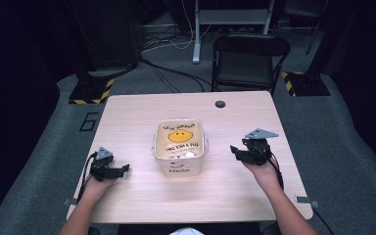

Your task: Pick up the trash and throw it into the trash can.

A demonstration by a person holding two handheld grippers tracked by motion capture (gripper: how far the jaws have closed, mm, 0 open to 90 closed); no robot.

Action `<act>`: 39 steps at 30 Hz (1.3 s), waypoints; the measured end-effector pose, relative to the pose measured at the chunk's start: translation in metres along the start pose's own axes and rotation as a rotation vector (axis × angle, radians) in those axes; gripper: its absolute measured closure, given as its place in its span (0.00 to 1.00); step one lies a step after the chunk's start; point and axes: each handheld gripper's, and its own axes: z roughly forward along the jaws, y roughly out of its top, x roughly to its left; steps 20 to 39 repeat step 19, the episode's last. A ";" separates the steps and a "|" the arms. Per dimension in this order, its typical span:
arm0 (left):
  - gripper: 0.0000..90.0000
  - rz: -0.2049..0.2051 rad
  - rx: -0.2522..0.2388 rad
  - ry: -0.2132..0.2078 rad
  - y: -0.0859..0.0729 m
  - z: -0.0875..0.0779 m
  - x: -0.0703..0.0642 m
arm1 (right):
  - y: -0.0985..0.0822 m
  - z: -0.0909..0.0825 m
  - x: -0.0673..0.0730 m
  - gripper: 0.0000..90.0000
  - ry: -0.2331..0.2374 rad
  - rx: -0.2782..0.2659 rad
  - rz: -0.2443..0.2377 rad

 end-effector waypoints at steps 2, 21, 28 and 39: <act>0.17 0.000 0.000 0.000 0.000 0.000 0.000 | -0.006 0.001 -0.003 0.46 -0.010 0.006 0.007; 0.17 0.000 0.000 0.000 0.000 0.000 0.000 | -0.045 0.016 -0.026 0.30 -0.091 0.064 0.055; 0.17 0.000 0.000 0.000 0.000 0.000 0.000 | -0.045 0.016 -0.026 0.30 -0.091 0.064 0.055; 0.17 0.000 0.000 0.000 0.000 0.000 0.000 | -0.045 0.016 -0.026 0.30 -0.091 0.064 0.055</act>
